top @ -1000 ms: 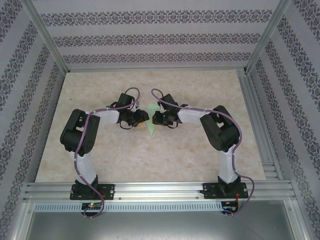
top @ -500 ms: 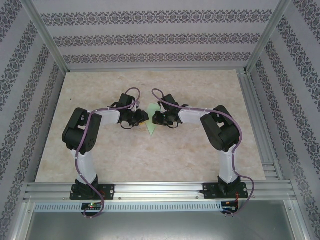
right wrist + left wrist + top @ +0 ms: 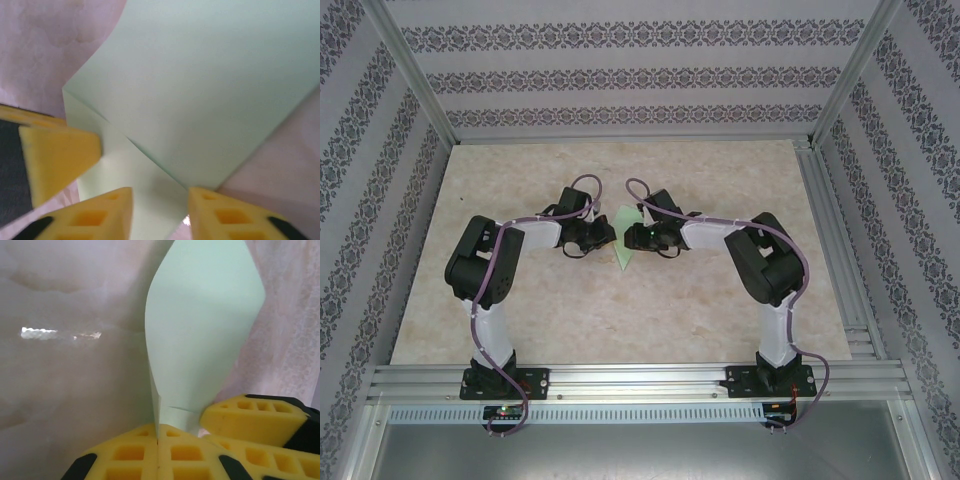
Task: Fold a paper plane with a square sheet of paper (pick it up from the middle)
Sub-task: Fold the wing for the fifth time at the center of the table.
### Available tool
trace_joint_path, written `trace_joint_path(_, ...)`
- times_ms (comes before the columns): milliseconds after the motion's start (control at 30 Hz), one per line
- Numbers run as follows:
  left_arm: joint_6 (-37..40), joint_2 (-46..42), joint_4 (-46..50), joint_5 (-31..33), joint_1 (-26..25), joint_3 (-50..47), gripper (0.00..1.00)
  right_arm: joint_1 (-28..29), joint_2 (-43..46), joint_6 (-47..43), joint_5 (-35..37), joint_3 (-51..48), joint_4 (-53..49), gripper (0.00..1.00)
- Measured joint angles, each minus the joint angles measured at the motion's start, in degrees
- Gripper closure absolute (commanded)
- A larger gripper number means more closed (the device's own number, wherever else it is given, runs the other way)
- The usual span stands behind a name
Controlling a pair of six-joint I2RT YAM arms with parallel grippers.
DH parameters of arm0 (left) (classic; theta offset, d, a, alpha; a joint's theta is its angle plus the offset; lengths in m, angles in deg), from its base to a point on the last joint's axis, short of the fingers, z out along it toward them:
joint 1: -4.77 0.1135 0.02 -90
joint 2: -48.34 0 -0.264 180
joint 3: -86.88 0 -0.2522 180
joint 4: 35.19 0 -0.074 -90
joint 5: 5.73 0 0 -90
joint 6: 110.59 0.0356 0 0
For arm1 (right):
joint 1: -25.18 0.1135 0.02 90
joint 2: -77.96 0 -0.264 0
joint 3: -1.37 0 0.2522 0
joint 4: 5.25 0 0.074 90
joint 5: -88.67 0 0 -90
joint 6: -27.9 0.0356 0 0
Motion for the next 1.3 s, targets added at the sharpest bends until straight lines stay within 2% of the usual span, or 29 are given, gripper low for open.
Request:
trace_joint_path(67, -0.11, -0.48, 0.17, 1.68, -0.39, -0.74, 0.97, -0.48, 2.01, -1.46, 0.74, -1.6, 0.15, 0.46)
trace_joint_path(167, -1.29, -1.86, 0.74, 5.16, -1.92, -1.49, 0.97, -0.85, 6.38, -4.37, 2.75, -4.83, 2.45, 0.38)
trace_joint_path(300, -4.04, -4.33, 1.53, 10.16, -5.16, -1.55, 0.96, -0.24, 13.42, -9.66, 7.56, -10.54, 6.97, 0.36)
trace_joint_path(467, -9.35, -7.06, 1.77, 15.63, -8.28, -1.55, 0.96, 4.09, 19.23, -18.03, 14.62, -18.84, 15.39, 0.38)
trace_joint_path(533, -11.06, -7.28, 1.88, 17.11, -8.76, -1.55, 0.95, 5.51, 18.93, -20.85, 15.23, -20.31, 17.49, 0.42)
trace_joint_path(700, -13.55, -7.28, 3.43, 19.41, -8.94, -1.55, 0.95, 8.76, 16.52, -26.82, 16.28, -23.47, 25.2, 0.45)
trace_joint_path(800, -14.38, -7.28, 3.87, 19.89, -8.94, -1.55, 0.95, 10.05, 14.19, -28.63, 16.24, -23.85, 27.65, 0.46)
trace_joint_path(1300, -16.33, -7.28, 4.13, 19.82, -8.94, -1.55, 0.89, 11.61, 6.62, -33.22, 15.43, -23.3, 32.2, 0.7)
